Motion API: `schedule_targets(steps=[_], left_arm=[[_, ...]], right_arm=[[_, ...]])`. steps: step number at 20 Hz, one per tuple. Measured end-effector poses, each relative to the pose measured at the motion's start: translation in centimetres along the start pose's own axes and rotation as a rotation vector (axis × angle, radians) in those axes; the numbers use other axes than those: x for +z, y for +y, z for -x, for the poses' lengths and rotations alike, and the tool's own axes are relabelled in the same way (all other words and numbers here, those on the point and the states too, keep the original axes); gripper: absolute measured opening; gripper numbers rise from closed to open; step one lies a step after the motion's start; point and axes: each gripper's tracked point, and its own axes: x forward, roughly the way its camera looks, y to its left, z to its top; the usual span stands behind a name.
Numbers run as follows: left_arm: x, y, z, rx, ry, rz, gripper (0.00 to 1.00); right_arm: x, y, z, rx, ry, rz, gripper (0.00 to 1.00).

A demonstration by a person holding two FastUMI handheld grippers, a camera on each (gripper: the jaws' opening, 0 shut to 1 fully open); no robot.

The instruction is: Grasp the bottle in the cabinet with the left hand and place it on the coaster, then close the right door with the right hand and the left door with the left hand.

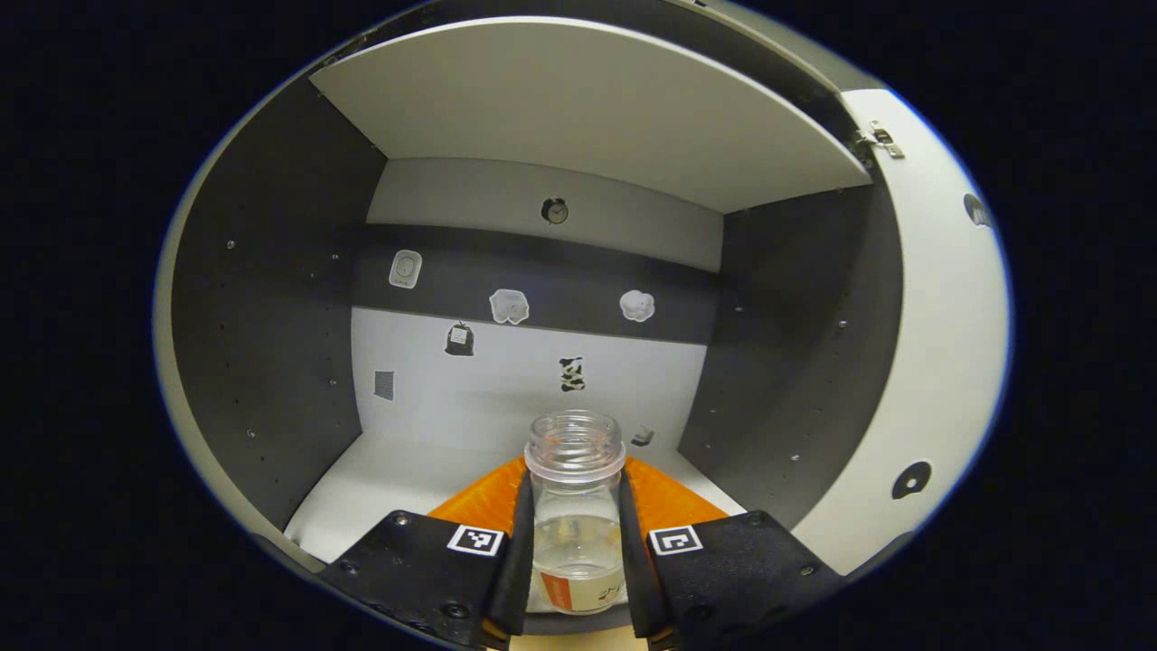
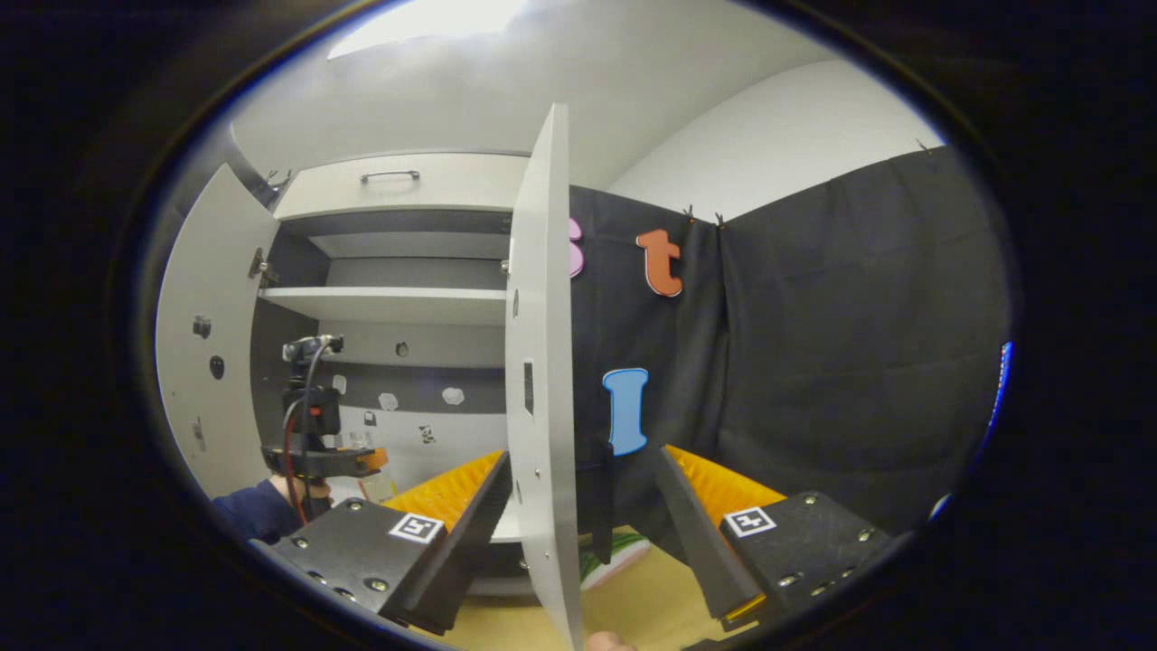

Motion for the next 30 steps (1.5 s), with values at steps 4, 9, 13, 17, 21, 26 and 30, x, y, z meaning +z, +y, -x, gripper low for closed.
schedule_targets(steps=[4, 9, 13, 17, 21, 26, 30], left_arm=[[-1.4, -2.6, 4.7, -0.101, -0.001, -0.030, 0.45], [-8.5, -5.7, 10.3, -0.246, 0.044, -0.110, 0.44], [-15.3, -6.8, 13.9, -0.321, 0.103, -0.118, 0.44], [-21.1, -7.4, 16.5, -0.380, 0.165, -0.107, 0.45], [-26.8, -7.8, 18.4, -0.414, 0.255, -0.065, 0.45], [-33.3, -6.5, 20.7, -0.377, 0.393, -0.024, 0.45], [-36.4, -6.0, 21.3, -0.358, 0.441, -0.023, 0.45]], right_arm=[[0.1, 0.0, 1.3, -0.003, -0.002, 0.005, 0.97], [0.0, 0.2, 2.9, -0.011, -0.002, 0.026, 0.97], [-0.3, 0.4, 3.5, -0.015, 0.008, 0.038, 0.97], [-0.1, 0.0, 4.0, -0.030, 0.008, 0.049, 0.97], [0.0, -0.7, 4.2, -0.046, 0.012, 0.055, 0.97], [0.1, -1.2, 4.1, -0.056, 0.017, 0.059, 0.97], [0.0, -1.2, 3.8, -0.054, 0.024, 0.065, 0.97]])
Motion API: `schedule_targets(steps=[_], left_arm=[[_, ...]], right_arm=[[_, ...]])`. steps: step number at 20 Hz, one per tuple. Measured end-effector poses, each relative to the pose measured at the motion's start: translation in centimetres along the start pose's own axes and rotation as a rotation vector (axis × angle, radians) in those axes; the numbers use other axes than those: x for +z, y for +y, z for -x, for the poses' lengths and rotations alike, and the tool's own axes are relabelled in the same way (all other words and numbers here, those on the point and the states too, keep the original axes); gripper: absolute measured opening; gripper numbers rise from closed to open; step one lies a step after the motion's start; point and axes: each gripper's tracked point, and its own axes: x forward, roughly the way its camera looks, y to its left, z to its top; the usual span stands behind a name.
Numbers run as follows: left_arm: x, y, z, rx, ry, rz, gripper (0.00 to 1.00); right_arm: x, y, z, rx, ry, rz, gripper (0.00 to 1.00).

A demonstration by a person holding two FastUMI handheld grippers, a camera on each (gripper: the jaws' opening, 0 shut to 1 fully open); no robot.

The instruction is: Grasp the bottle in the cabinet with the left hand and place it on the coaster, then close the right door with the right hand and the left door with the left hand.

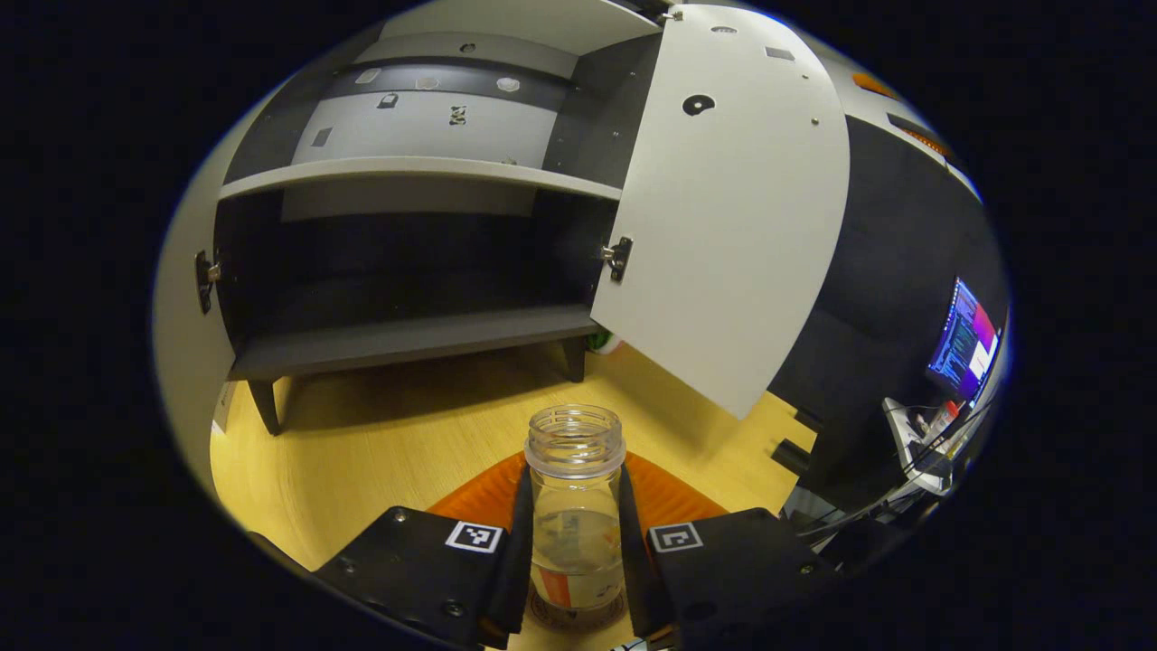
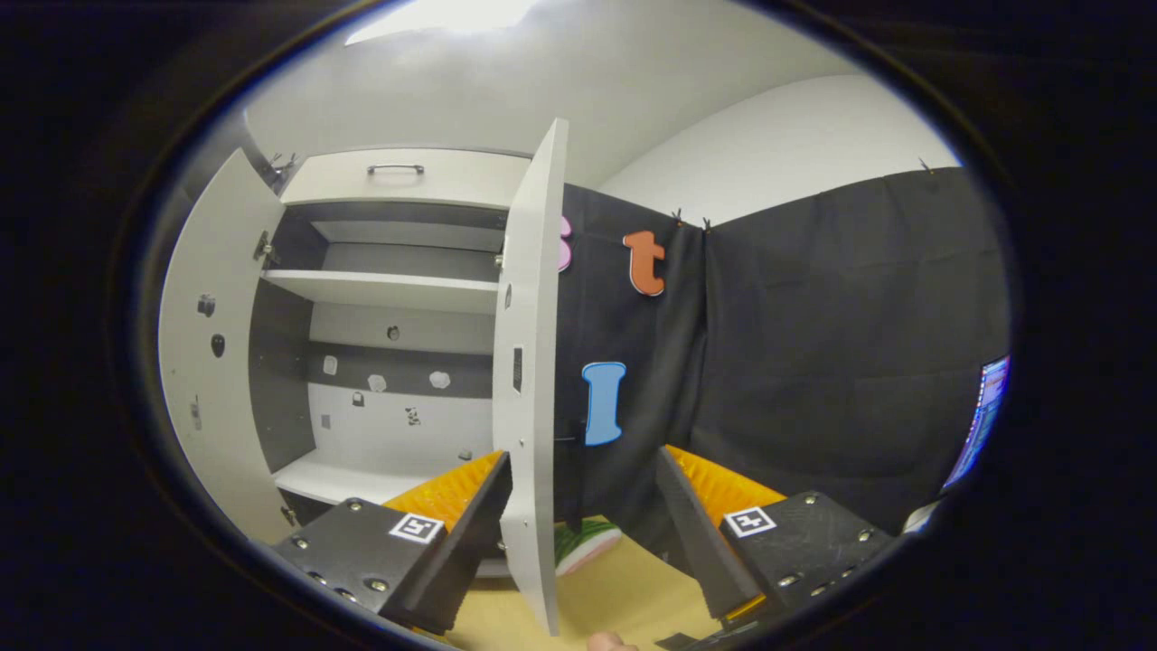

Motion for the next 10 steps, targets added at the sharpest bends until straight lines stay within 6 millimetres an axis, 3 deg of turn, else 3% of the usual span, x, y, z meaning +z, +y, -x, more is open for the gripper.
schedule_targets(steps=[3, 6, 10], left_arm=[[-1.3, 0.1, 0.0, 0.012, 0.014, 0.016, 0.45], [-1.3, -0.1, 0.3, 0.019, -0.002, 0.008, 0.46], [-2.0, -0.2, 1.2, 0.021, 0.017, -0.001, 0.54]], right_arm=[[0.0, 0.1, -0.1, 0.001, 0.004, 0.010, 0.97], [-0.3, 0.0, -0.2, -0.003, 0.007, 0.022, 0.97], [-0.7, -0.1, -0.6, -0.010, 0.017, 0.043, 0.97]])
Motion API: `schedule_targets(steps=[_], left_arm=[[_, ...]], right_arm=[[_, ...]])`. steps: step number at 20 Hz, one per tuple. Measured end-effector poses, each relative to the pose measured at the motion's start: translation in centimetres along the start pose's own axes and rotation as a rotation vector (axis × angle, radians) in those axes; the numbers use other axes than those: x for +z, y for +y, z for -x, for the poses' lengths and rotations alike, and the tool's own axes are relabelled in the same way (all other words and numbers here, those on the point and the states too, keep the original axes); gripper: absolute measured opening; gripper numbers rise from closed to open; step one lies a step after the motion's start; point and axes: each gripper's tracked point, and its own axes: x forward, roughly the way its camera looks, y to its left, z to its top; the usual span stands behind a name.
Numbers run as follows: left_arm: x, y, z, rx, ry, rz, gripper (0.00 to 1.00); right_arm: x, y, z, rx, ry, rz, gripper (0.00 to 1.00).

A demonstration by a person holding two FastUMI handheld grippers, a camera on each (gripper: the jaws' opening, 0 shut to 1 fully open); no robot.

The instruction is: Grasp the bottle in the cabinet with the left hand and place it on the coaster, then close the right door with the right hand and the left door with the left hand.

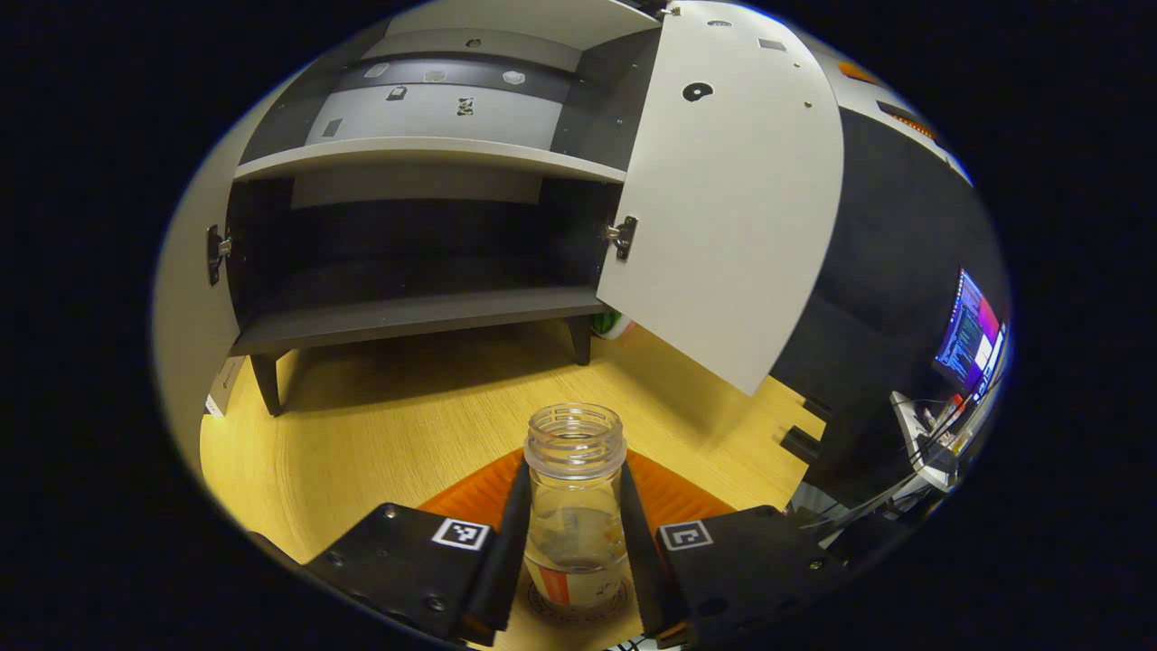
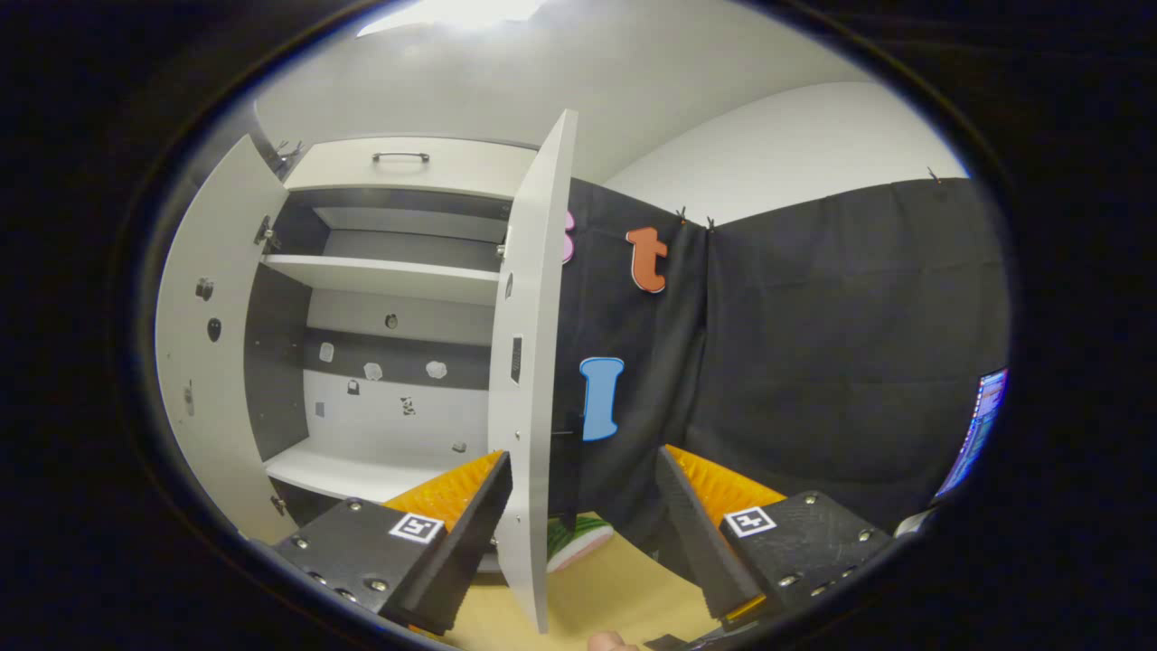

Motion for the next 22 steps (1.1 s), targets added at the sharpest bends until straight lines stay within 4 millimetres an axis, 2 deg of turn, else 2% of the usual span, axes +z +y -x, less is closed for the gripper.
schedule_targets(steps=[1, 4, 5, 6, 8, 9, 11, 12, 13, 14, 15, 17, 18, 19, 20, 21, 22], left_arm=[[-0.2, 0.1, 0.2, 0.006, 0.001, -0.003, 0.60], [-0.6, -0.3, 1.2, 0.003, 0.004, -0.005, 0.65], [-0.7, -0.5, 1.5, 0.000, 0.009, -0.006, 0.72], [-0.8, -0.7, 1.8, -0.004, 0.011, -0.007, 0.65], [-0.8, -1.4, 2.3, -0.016, 0.013, -0.007, 0.65], [-0.9, -1.7, 2.6, -0.022, 0.014, -0.012, 0.66], [-0.3, -2.2, 3.1, -0.029, 0.006, -0.031, 0.74], [0.0, -2.4, 3.3, -0.032, 0.004, -0.041, 0.74], [0.4, -2.6, 3.6, -0.030, -0.001, -0.052, 0.80], [1.0, -2.6, 3.9, -0.025, -0.008, -0.063, 0.74], [1.6, -2.8, 4.3, -0.020, -0.016, -0.069, 0.74], [3.6, -3.3, 5.3, -0.024, -0.052, -0.073, 0.77], [4.9, -3.6, 5.8, -0.028, -0.079, -0.067, 0.84], [6.1, -3.9, 6.4, -0.032, -0.104, -0.064, 0.84], [7.5, -3.7, 7.0, -0.020, -0.129, -0.067, 0.83], [8.9, -3.4, 7.6, -0.001, -0.154, -0.073, 0.83], [10.5, -3.2, 8.2, 0.016, -0.186, -0.075, 0.83]], right_arm=[[0.0, -0.1, 0.0, -0.001, 0.001, 0.004, 0.97], [-0.3, -0.2, -0.3, -0.006, 0.002, 0.011, 0.97], [-0.3, -0.4, -0.4, -0.010, 0.002, 0.016, 0.97], [-0.4, -0.7, -0.6, -0.016, 0.001, 0.022, 0.97], [-0.7, -1.2, -1.0, -0.032, 0.000, 0.035, 0.97], [-0.8, -1.6, -1.2, -0.043, 0.004, 0.042, 0.94], [-1.3, -2.3, -1.8, -0.064, 0.011, 0.050, 0.97], [-1.4, -2.8, -1.9, -0.073, 0.011, 0.048, 0.94], [-1.6, -3.1, -2.1, -0.082, 0.012, 0.046, 0.94], [-1.9, -3.3, -2.3, -0.090, 0.018, 0.046, 0.97], [-2.3, -3.4, -2.5, -0.092, 0.025, 0.049, 0.97], [-2.6, -3.5, -3.1, -0.091, 0.026, 0.062, 0.94], [-2.7, -3.4, -3.3, -0.090, 0.025, 0.069, 0.98], [-2.9, -3.3, -3.5, -0.090, 0.024, 0.077, 0.94], [-3.2, -3.3, -3.7, -0.089, 0.029, 0.084, 0.98], [-3.4, -3.1, -3.8, -0.085, 0.032, 0.088, 0.94], [-3.6, -2.9, -4.0, -0.079, 0.035, 0.092, 0.98]])
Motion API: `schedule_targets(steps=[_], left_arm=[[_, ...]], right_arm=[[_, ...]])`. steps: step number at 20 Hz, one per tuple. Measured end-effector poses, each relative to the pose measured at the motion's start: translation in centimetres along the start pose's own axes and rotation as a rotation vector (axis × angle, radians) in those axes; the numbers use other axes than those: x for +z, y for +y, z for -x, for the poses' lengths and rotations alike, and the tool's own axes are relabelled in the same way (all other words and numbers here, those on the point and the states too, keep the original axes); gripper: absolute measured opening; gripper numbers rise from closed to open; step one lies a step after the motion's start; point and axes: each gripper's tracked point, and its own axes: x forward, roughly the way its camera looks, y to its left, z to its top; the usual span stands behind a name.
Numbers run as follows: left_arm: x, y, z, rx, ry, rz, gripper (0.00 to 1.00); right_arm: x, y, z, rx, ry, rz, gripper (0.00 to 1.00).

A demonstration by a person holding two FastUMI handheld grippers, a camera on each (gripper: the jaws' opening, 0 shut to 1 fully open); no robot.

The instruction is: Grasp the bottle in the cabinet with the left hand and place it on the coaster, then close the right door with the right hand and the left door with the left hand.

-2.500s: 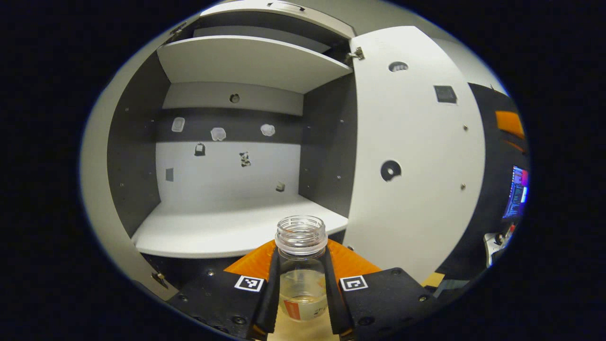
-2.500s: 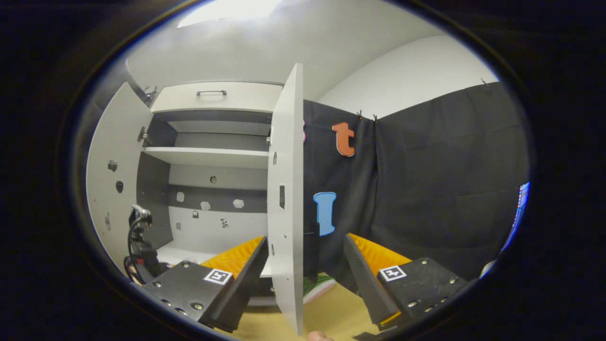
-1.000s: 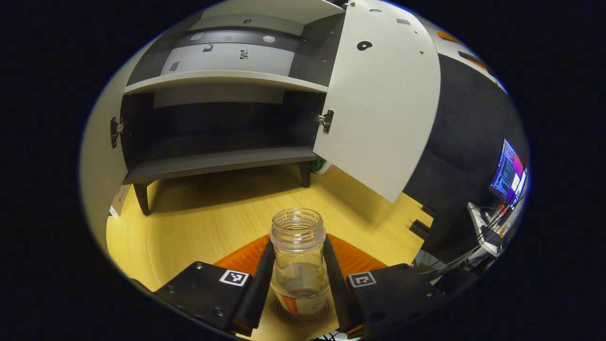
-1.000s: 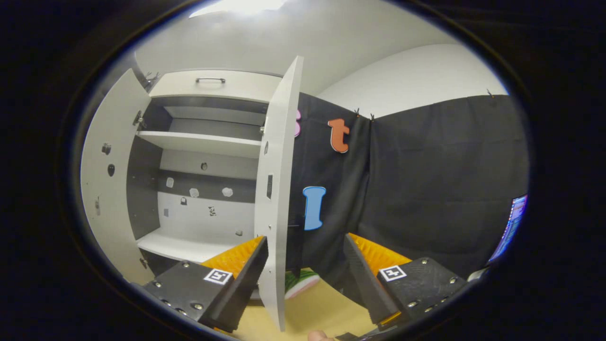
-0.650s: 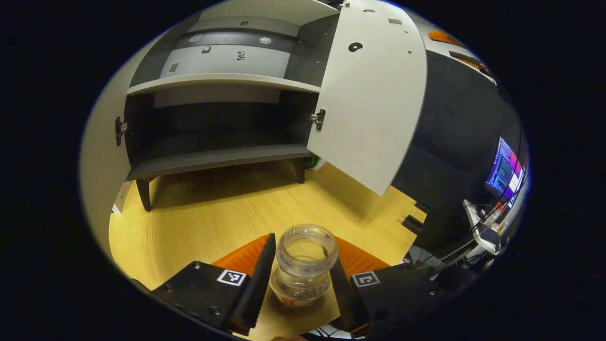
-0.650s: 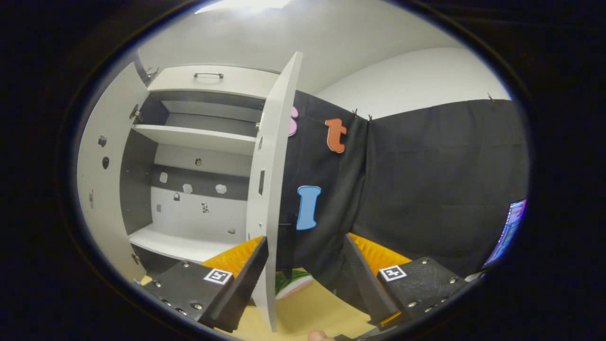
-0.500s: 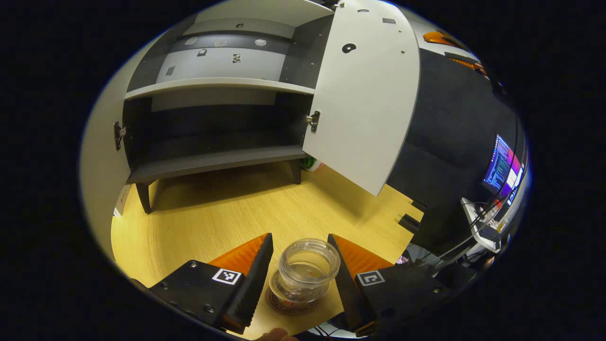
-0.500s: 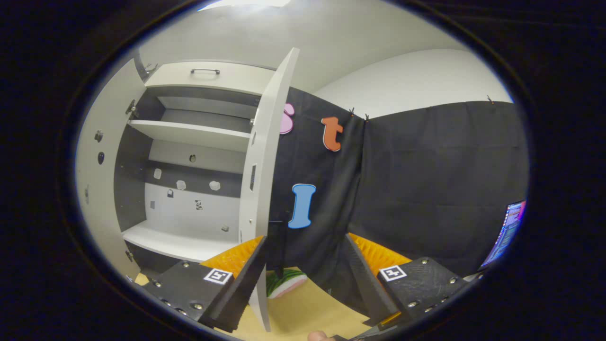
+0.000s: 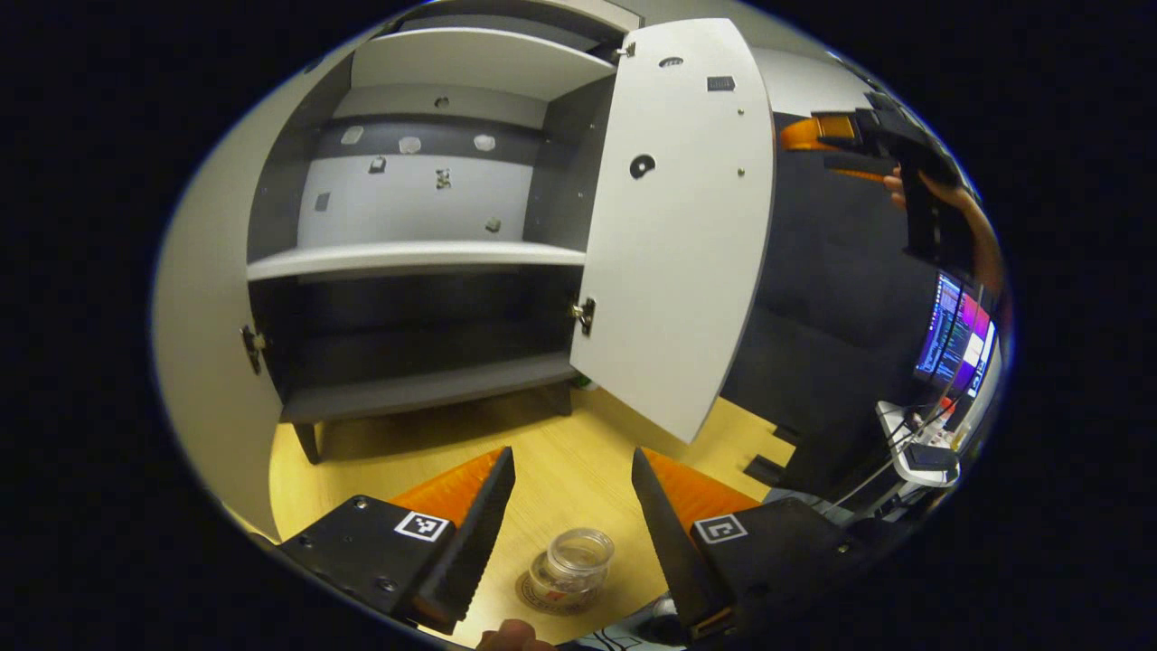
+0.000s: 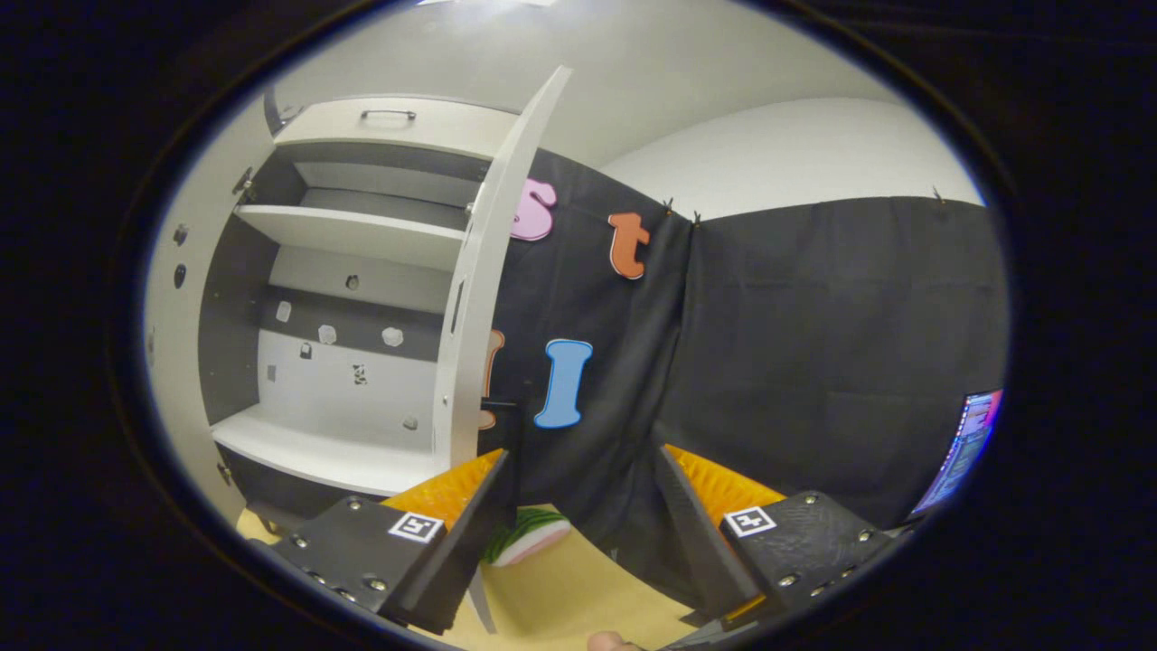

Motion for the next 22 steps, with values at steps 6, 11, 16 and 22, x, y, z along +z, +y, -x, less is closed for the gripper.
schedule_targets(steps=[6, 11, 16, 22], left_arm=[[10.1, 3.4, 3.3, 0.135, -0.202, -0.019, 0.87], [15.1, 6.8, 5.8, 0.276, -0.285, -0.032, 0.94], [19.8, 7.7, 8.0, 0.325, -0.394, -0.016, 0.94], [19.8, 10.0, 11.8, 0.431, -0.415, 0.003, 0.94]], right_arm=[[-0.4, 0.7, -0.1, 0.020, -0.007, 0.025, 0.96], [0.1, 1.6, 0.8, 0.062, -0.014, -0.039, 0.93], [2.6, 11.8, 4.3, 0.343, -0.070, -0.082, 1.00], [3.8, 12.8, 4.7, 0.356, -0.094, -0.091, 0.96]])
